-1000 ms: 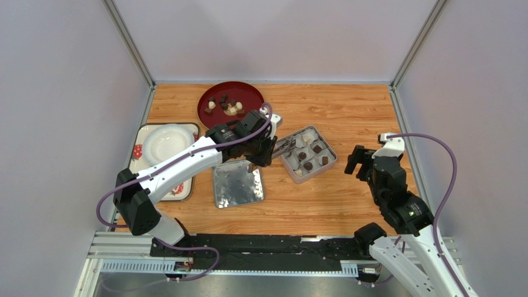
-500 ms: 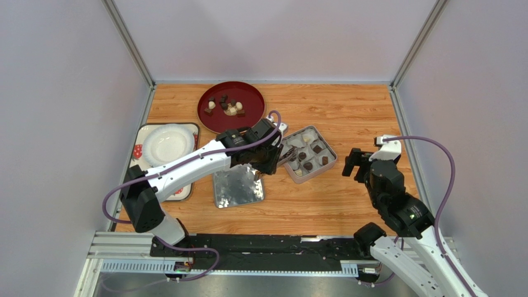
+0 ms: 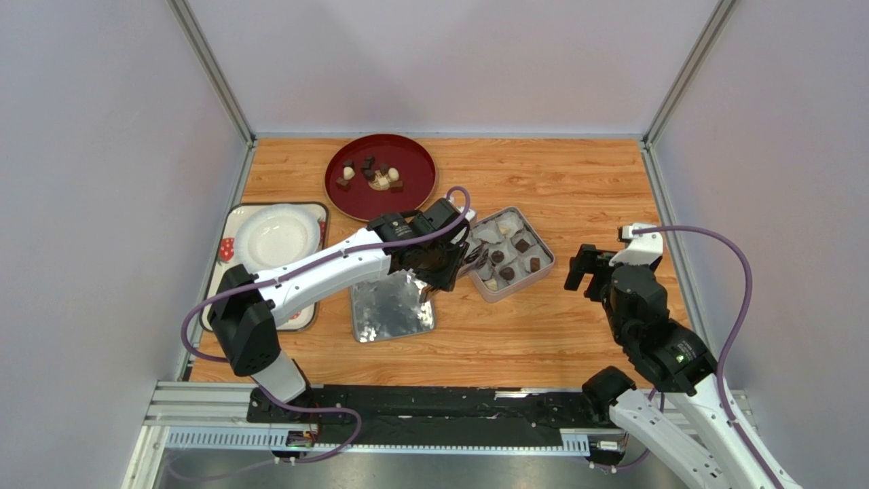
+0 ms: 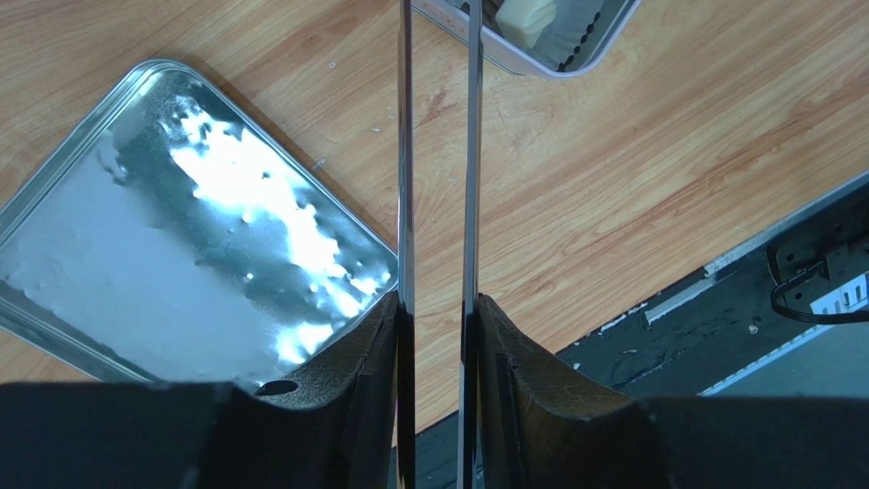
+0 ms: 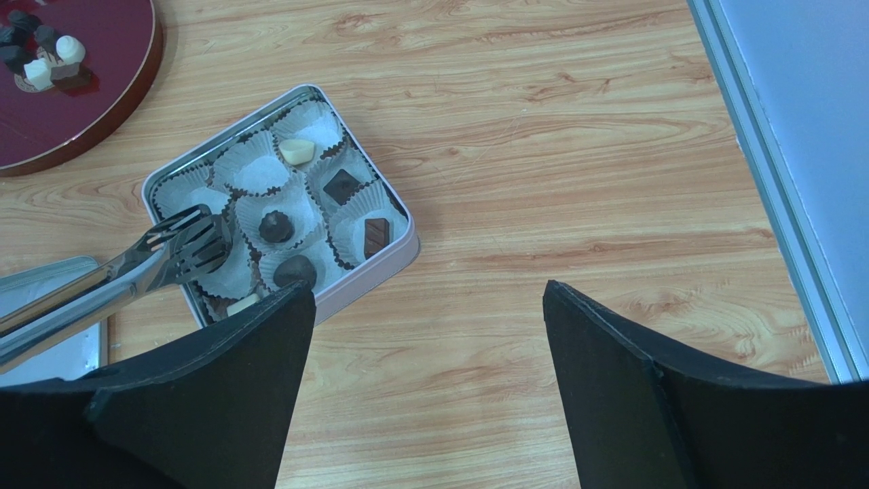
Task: Pack the chocolate
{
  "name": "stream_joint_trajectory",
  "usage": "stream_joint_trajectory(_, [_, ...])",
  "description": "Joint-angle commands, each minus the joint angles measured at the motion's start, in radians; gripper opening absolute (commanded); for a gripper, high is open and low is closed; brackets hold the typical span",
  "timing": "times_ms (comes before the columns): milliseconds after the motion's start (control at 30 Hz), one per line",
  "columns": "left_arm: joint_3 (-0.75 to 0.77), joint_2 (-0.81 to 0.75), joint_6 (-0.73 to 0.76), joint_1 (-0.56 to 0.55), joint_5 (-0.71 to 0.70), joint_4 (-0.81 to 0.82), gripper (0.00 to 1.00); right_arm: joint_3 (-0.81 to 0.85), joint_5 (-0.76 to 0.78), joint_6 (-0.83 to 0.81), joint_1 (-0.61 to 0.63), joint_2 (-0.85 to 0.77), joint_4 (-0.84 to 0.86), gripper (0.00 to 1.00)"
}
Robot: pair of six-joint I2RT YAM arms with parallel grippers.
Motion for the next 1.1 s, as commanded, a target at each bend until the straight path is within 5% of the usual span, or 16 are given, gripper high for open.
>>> stream_joint_trajectory(0, [0.043, 0.0, 0.003, -0.008, 0.008, 0.003, 0.39, 0.001, 0.013, -0.008, 0.007, -0.008, 0.044, 0.87])
stream_joint_trajectory(800, [0.075, -0.083, -0.017, -0.008, -0.116, 0.015, 0.38, 0.001, -0.002, -0.009, 0.007, -0.014, 0.045, 0.87])
stream_joint_trajectory(1067, [0.094, -0.117, -0.003, 0.104, -0.204, -0.029, 0.36, 0.001, -0.004, -0.009, 0.007, -0.013, 0.047, 0.87])
